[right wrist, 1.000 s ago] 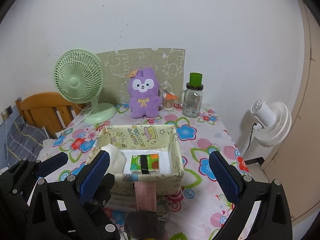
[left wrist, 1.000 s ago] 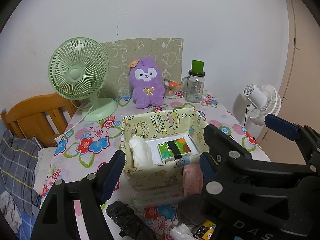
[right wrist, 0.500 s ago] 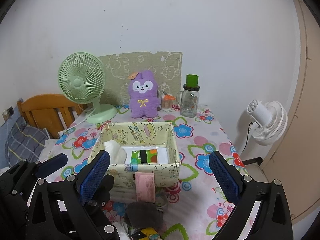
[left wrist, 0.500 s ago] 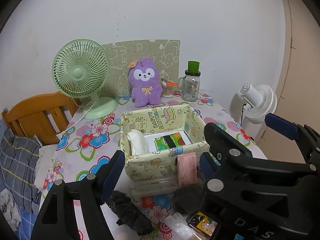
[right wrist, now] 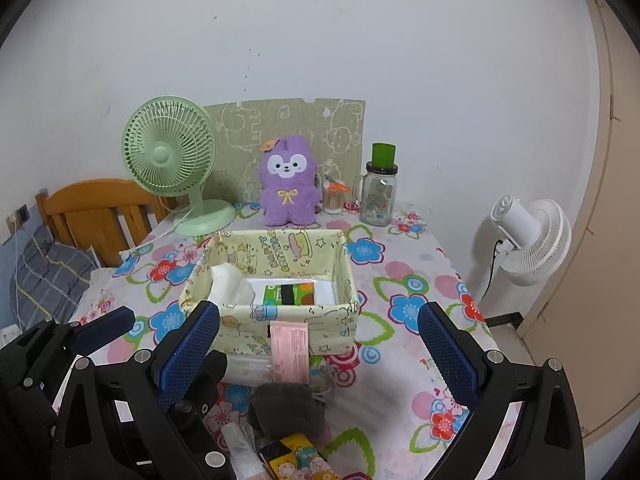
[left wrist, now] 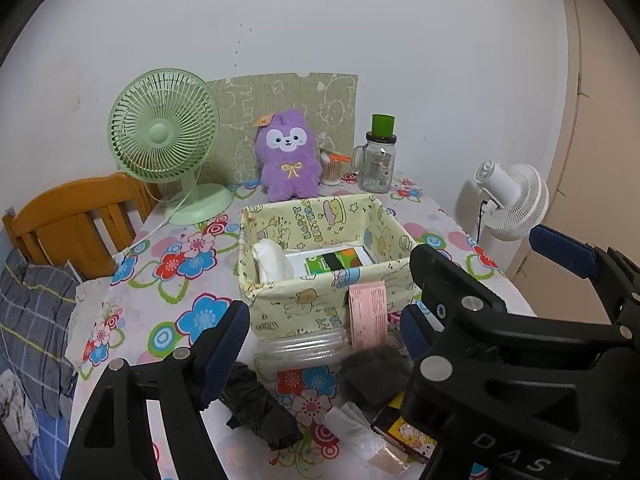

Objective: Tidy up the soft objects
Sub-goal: 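Grasp the pink paper packet with the right gripper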

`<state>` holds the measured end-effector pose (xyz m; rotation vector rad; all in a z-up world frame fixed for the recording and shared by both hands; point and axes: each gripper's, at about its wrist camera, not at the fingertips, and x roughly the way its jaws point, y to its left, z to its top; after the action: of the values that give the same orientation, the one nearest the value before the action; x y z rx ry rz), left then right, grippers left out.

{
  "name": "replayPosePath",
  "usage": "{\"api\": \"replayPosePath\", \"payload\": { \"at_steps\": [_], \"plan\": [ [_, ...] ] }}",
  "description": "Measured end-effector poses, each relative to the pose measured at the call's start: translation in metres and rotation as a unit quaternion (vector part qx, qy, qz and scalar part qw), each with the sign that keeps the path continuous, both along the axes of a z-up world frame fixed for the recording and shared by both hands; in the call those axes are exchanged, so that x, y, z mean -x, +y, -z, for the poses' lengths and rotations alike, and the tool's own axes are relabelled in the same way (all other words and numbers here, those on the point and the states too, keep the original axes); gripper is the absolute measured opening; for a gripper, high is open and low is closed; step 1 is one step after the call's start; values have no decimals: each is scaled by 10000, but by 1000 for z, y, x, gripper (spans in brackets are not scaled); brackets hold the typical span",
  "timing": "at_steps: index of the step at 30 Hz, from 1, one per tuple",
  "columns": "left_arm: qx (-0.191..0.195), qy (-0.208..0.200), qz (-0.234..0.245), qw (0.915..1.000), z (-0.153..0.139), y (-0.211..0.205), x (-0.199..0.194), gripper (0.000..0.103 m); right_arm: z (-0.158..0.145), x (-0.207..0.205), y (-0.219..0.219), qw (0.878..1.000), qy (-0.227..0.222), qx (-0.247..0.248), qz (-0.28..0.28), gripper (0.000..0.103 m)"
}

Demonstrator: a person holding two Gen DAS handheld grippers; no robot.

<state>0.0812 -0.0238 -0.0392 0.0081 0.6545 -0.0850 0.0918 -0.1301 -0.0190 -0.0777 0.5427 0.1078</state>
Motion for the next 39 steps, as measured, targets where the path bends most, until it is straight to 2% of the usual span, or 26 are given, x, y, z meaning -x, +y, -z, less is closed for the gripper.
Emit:
{"api": "replayPosePath", "payload": {
  "at_steps": [22, 39],
  "plan": [
    [82, 261, 24, 9996, 32, 4, 7, 80, 34, 5, 2, 9996, 257, 3, -84, 101],
    [197, 801, -59, 9966, 73, 10, -5, 80, 72, -11, 6, 9977, 645, 138, -128, 101]
  ]
}}
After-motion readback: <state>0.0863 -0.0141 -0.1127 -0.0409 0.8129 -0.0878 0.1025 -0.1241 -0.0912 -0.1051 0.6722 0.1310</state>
